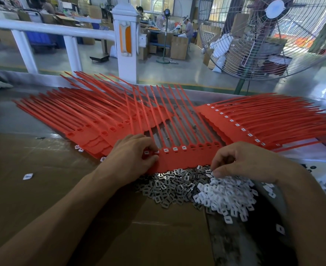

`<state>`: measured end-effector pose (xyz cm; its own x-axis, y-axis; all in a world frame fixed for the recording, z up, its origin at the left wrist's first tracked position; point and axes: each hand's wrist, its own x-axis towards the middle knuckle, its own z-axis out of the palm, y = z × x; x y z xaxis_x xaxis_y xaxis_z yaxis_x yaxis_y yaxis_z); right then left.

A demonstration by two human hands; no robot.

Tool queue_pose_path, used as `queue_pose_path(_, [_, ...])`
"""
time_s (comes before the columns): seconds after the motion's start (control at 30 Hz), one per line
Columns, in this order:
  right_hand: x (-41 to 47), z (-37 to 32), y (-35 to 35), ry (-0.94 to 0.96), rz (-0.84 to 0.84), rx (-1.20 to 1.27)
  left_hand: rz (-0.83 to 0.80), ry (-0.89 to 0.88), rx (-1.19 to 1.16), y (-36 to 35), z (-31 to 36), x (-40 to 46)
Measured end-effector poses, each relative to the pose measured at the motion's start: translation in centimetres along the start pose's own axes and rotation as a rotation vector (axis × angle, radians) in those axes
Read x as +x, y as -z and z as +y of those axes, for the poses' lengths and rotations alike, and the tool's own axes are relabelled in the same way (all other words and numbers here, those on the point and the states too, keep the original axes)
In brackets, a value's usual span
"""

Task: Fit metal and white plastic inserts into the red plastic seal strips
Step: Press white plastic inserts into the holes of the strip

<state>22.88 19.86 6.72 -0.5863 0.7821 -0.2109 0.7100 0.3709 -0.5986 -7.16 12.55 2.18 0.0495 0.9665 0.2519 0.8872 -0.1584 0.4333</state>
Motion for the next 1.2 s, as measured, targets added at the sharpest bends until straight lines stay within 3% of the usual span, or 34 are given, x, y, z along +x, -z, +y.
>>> queue_pose_path(0.27, [0.1, -0.1, -0.1, 0.041, 0.032, 0.018, -0.003, 0.0, -0.001, 0.0, -0.1, 0.1])
queue_pose_path(0.47, [1.3, 0.0, -1.0, 0.067, 0.348, 0.177, 0.001, -0.001, -0.004, 0.0, -0.1, 0.1])
queue_pose_path(0.73, [4.6, -0.5, -3.3, 0.042, 0.552, 0.216, -0.002, 0.004, -0.003, 0.0, 0.0, 0.1])
queue_pose_path(1.2, [6.6, -0.6, -4.3, 0.04, 0.575, -0.043, -0.01, 0.004, 0.004, 0.0, -0.1, 0.0])
